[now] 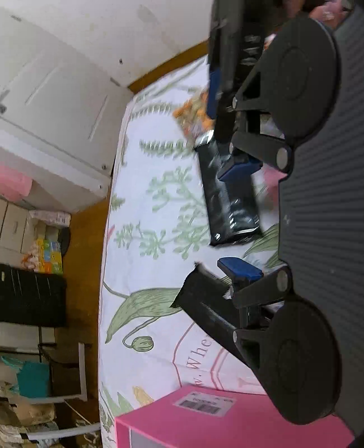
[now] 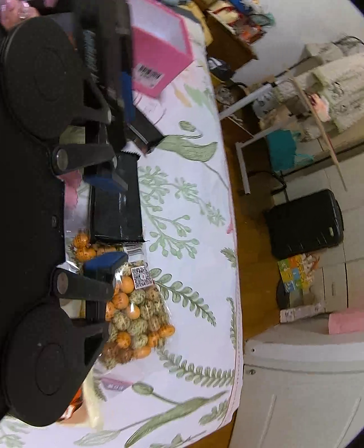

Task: Organize snacks
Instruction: 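Grasp the black rectangular pouch with the right gripper, then carry the black pouch into the pink box and open the right gripper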

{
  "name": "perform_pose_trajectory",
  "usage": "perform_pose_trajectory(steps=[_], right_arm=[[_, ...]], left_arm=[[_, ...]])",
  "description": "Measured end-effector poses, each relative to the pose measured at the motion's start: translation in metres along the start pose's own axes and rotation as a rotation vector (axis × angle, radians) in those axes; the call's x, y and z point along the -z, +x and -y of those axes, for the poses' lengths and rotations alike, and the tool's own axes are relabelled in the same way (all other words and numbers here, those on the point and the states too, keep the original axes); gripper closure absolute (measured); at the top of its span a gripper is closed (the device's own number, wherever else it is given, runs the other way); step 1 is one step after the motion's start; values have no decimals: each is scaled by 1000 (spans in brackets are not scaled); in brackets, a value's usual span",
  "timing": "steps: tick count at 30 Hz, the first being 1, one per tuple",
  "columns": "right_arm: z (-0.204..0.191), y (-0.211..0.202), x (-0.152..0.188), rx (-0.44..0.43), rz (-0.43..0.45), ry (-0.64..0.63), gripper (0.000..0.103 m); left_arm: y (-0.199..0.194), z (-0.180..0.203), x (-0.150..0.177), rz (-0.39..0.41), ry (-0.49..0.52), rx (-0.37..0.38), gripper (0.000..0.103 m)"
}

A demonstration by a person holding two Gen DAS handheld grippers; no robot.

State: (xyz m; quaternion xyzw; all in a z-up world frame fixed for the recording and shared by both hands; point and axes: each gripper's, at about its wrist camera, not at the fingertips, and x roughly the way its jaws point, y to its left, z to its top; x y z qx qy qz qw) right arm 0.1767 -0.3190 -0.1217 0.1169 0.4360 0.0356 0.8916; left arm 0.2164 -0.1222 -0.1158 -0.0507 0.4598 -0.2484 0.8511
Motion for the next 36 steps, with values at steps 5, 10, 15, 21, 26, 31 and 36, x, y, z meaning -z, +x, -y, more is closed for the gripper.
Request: perform_pose_trajectory(steps=[5, 10, 15, 21, 26, 31, 36], right_arm=[[3, 10, 7, -8, 11, -27, 63], [6, 14, 14, -19, 12, -51, 63], [-3, 14, 28, -4, 8, -103, 65], [-5, 3, 34, -9, -18, -27, 58], [-24, 4, 48, 6, -74, -51, 43], [-43, -1, 63, 12, -94, -37, 40], [-61, -20, 73, 14, -97, -22, 39]], left_arm=[[26, -14, -4, -59, -64, -3, 43], [38, -13, 1, -108, -66, 24, 51], [34, -2, 6, -115, -65, 24, 59], [21, -4, 16, -158, -94, 47, 59], [6, -2, 26, -160, -80, 45, 54], [-13, 2, 34, -161, -25, 3, 50], [-35, 5, 45, -183, 22, -16, 50]])
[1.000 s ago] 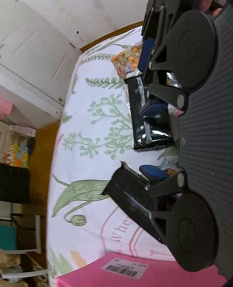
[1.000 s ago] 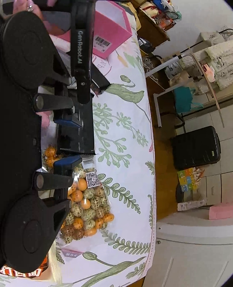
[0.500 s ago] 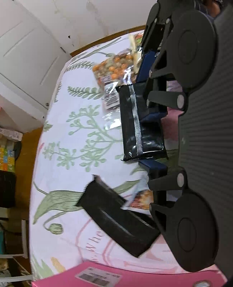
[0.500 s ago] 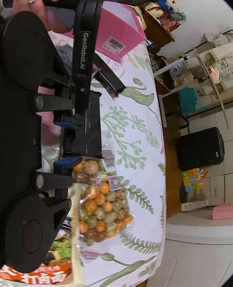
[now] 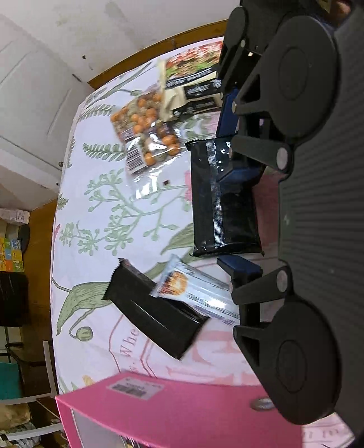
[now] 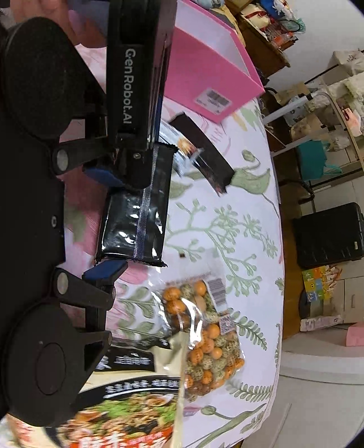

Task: Organize snacks
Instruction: 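Carry the black pouch into the pink box and open the right gripper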

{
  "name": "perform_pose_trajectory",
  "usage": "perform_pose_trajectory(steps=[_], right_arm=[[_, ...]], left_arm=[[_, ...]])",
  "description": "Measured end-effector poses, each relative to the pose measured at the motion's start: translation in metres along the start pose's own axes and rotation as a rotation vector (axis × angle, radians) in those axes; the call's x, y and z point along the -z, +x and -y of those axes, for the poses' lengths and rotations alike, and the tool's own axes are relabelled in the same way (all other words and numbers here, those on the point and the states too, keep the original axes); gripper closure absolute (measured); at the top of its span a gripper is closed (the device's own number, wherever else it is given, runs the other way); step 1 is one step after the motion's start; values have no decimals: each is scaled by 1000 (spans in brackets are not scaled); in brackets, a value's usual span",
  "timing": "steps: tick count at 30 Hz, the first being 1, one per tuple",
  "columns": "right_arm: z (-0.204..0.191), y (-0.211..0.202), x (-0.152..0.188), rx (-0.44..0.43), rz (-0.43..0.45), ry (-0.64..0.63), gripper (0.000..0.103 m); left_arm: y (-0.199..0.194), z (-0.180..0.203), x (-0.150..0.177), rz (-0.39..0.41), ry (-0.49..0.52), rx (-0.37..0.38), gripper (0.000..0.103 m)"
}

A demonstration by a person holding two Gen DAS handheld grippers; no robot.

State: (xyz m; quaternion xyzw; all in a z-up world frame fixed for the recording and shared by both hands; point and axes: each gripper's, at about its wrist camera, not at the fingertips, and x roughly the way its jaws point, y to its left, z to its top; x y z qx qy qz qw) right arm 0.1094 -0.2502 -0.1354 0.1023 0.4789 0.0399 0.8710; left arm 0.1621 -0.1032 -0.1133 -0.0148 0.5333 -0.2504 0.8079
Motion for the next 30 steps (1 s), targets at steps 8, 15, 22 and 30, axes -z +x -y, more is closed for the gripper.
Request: perform_pose_trajectory(steps=[8, 15, 22, 30], right_arm=[[-33, -31, 16, 8, -27, -43, 34], [-68, -68, 29, -20, -19, -112, 33], [-103, -99, 28, -55, 17, -185, 31], [-146, -110, 18, -123, 48, -240, 31]], left_arm=[[-39, 5, 22, -35, 70, -24, 50], [-83, -1, 43, -32, 78, -58, 50], [-134, -20, 53, 7, 48, -39, 50], [-178, -55, 59, 81, 15, -60, 50]])
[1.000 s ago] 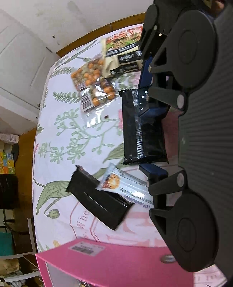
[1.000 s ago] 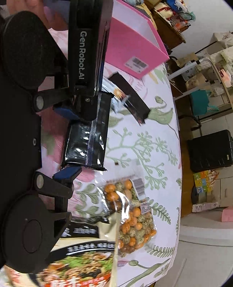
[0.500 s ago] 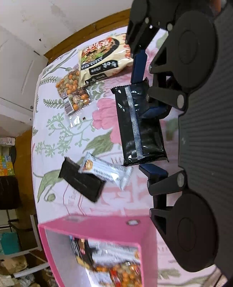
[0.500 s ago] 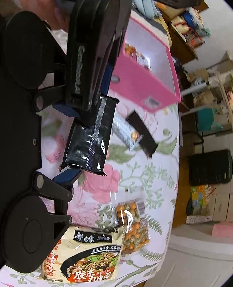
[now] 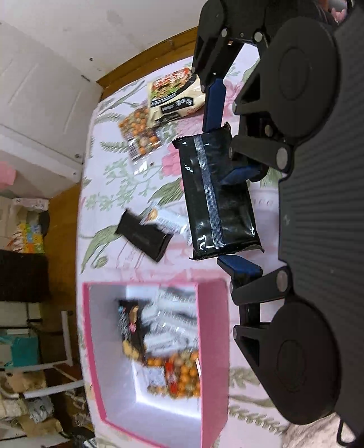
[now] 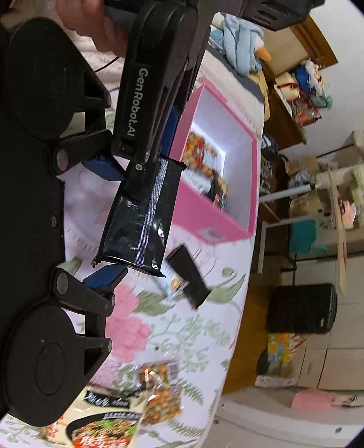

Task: Organize snacks
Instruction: 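Carry the black pouch into the pink box and open the right gripper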

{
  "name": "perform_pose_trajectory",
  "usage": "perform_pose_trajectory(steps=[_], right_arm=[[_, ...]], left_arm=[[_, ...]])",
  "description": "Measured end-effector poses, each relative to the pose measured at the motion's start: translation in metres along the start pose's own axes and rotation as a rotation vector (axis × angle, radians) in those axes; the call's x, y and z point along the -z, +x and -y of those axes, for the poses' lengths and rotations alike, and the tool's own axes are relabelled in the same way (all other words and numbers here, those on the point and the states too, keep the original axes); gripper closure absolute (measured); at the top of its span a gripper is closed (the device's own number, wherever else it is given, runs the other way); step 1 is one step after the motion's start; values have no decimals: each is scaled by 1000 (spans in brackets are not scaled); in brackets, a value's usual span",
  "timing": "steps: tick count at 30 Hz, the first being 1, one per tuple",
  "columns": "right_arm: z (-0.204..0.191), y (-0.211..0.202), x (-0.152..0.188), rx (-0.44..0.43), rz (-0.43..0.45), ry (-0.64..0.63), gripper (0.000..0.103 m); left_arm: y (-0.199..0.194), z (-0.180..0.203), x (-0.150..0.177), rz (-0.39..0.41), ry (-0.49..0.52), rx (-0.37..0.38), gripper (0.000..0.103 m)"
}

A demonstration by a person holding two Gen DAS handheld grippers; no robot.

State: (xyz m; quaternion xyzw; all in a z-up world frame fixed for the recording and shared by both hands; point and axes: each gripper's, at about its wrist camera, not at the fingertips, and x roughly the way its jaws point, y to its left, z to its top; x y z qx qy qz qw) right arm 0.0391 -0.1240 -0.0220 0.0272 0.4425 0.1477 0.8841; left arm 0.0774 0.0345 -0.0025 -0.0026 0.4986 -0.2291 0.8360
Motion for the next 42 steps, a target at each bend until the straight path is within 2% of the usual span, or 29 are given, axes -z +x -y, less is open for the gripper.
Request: perform_pose_trajectory(steps=[7, 14, 19, 26, 29, 34, 38, 42], right_arm=[[-27, 13, -27, -55, 50, -43, 33], [-45, 54, -59, -151, 43, -58, 43], [-54, 90, -68, -184, 30, -35, 43], [-54, 125, -72, -191, -13, 10, 43], [-52, 134, -72, -186, -18, 17, 43], [-51, 122, -66, -171, 33, -4, 43], [-42, 97, -61, -168, 53, -7, 42], [-35, 62, -55, -162, 76, -20, 40]], left_arm=[[-14, -47, -9, 57, -59, -25, 50], [-17, -85, -24, 108, -11, -143, 49], [3, -116, -32, 76, -41, -186, 49], [31, -139, -37, 43, -51, -198, 49], [40, -147, -40, 20, -66, -199, 46], [36, -145, -33, 33, -56, -234, 46], [20, -139, -27, 33, -58, -211, 46], [-7, -122, -24, 66, -19, -195, 46]])
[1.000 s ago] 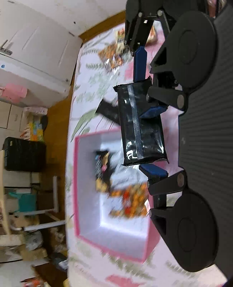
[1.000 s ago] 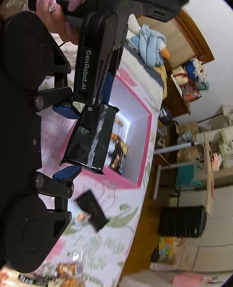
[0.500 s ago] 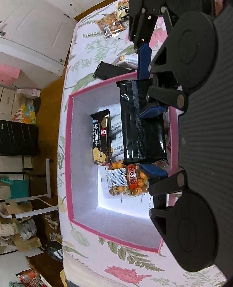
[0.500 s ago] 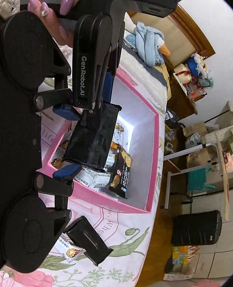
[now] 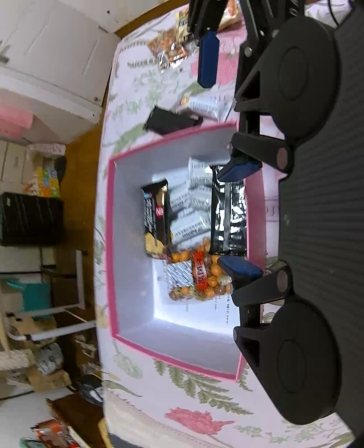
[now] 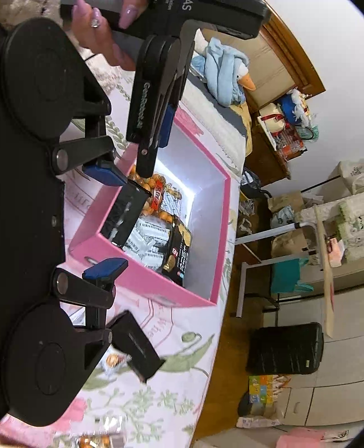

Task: Organize snacks
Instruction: 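Carry the black pouch into the pink box and open the right gripper, then reach the right gripper to the beige noodle bag and grasp it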

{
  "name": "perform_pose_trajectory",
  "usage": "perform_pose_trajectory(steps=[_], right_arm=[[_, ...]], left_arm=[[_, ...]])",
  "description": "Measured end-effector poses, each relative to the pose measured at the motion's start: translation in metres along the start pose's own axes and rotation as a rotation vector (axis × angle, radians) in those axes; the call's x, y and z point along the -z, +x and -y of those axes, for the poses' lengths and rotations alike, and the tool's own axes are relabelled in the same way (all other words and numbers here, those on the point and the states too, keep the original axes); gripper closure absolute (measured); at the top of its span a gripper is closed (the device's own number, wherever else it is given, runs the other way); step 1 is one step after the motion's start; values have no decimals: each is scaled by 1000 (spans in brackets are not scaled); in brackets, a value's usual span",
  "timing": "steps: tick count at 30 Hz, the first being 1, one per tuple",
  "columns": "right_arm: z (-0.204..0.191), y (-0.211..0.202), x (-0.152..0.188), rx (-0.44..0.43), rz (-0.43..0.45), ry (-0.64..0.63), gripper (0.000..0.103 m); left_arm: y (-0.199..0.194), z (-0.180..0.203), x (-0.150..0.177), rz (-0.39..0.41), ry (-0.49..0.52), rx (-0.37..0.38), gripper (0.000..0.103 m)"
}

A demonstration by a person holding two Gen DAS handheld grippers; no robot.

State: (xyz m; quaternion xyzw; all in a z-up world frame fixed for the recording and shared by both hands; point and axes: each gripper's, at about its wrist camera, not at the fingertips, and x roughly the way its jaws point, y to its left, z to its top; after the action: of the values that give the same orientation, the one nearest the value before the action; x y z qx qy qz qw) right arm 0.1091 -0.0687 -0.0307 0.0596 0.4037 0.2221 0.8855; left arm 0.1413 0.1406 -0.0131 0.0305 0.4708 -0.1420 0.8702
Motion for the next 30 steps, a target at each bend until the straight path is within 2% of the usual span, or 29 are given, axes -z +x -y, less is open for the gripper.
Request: perform_pose_trajectory(steps=[7, 11, 14, 17, 20, 22, 27, 28, 30], right_arm=[[14, -53, 9, 48, 34, -16, 38], [27, -72, 15, 106, 49, -54, 38], [39, -94, 23, 144, 104, -91, 36], [62, -119, 30, 193, 158, -90, 28], [94, -139, 40, 248, 181, -63, 28], [120, -147, 50, 284, 178, -40, 28], [196, -161, 78, 330, 164, 90, 27], [208, -161, 84, 343, 171, 113, 27], [233, -159, 98, 370, 184, 165, 20]], left_arm=[[-39, 39, 1, 42, 85, 53, 45], [-42, 76, 1, 43, 139, 63, 45], [-36, 103, 0, 18, 156, 110, 45], [-26, 127, -1, 19, 158, 149, 45], [-10, 153, -2, 12, 155, 194, 45], [9, 172, -3, -24, 139, 198, 45], [49, 226, 0, -18, 187, 219, 45], [56, 235, 1, -19, 186, 231, 42], [75, 252, 3, -24, 172, 268, 40]])
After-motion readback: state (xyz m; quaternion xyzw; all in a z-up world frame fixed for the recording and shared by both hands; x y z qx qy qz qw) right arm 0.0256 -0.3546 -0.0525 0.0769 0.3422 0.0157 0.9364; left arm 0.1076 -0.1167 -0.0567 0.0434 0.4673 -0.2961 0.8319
